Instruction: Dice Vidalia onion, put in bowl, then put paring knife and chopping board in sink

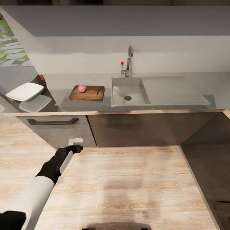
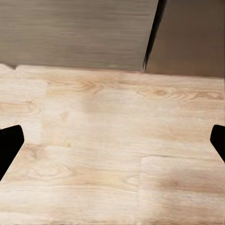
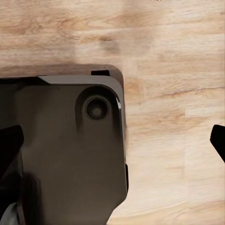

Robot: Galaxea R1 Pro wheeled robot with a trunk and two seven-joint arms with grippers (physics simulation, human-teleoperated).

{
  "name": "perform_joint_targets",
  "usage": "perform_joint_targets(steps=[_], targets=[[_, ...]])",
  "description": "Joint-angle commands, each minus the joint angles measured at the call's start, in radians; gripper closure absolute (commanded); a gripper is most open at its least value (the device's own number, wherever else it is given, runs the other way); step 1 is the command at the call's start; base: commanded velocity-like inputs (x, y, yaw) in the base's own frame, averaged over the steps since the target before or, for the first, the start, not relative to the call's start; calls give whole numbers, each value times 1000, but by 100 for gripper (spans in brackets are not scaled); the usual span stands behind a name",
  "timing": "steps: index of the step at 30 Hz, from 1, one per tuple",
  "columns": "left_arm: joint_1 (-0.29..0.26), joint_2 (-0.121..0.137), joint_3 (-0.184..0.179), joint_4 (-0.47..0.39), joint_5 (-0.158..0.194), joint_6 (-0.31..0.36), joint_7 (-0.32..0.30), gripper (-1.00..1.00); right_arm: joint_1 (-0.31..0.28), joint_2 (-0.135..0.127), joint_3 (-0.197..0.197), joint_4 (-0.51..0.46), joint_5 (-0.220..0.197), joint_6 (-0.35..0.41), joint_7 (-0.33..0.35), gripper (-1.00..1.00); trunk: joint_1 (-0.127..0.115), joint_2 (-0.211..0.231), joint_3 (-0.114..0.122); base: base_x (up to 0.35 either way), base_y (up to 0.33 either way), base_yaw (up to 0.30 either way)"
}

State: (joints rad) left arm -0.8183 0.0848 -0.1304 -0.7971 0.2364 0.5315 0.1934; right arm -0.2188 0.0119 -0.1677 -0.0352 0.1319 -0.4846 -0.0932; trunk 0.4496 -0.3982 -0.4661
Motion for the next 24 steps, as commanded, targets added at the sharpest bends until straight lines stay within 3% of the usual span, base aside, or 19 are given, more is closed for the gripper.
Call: perform_joint_targets(steps=[1,4,6,8,9,11,14,16,19,24], targets=[[-1,-8,-9,85,10,-83,9,-100,-1,-2,-7,0,11,-3,-6,-100,0,-2,-1,0,0,0],[-1,-35,-14,285,9,-297,6,-100,-1,-7,-7,0,11,-3,-6,-100,0,-2,-1,0,0,0],[-1,-69,-18,465,7,-459,5,-100,-1,-9,-8,-1,11,-3,-6,-100,0,-2,-1,0,0,0],[-1,-83,-20,574,7,-541,4,-100,-1,-11,-9,-6,11,-4,-7,-100,0,-2,-1,0,0,0],[-1,-100,-22,704,6,-632,-4,-100,-1,-15,-9,-21,11,-5,-7,-100,0,-2,-1,0,0,0],[1,-122,-24,808,6,-802,-25,-100,-1,-20,-10,-54,10,-5,-8,-100,0,-2,-1,0,0,0],[34,-132,-24,857,6,-998,-48,-100,-1,-24,-10,-96,10,-5,-9,-100,0,-2,-1,0,0,0],[62,-131,-24,869,7,-1068,-54,-100,-1,-25,-10,-118,10,-5,-9,-100,0,-2,-1,0,0,0],[153,-111,-24,879,7,-1146,-87,-100,-1,-25,-11,-171,9,-6,-10,-100,0,-2,-1,0,0,0],[214,-99,-24,882,8,-1252,-121,-100,-1,-26,-12,-220,9,-4,-10,-100,0,-2,-1,0,0,0]])
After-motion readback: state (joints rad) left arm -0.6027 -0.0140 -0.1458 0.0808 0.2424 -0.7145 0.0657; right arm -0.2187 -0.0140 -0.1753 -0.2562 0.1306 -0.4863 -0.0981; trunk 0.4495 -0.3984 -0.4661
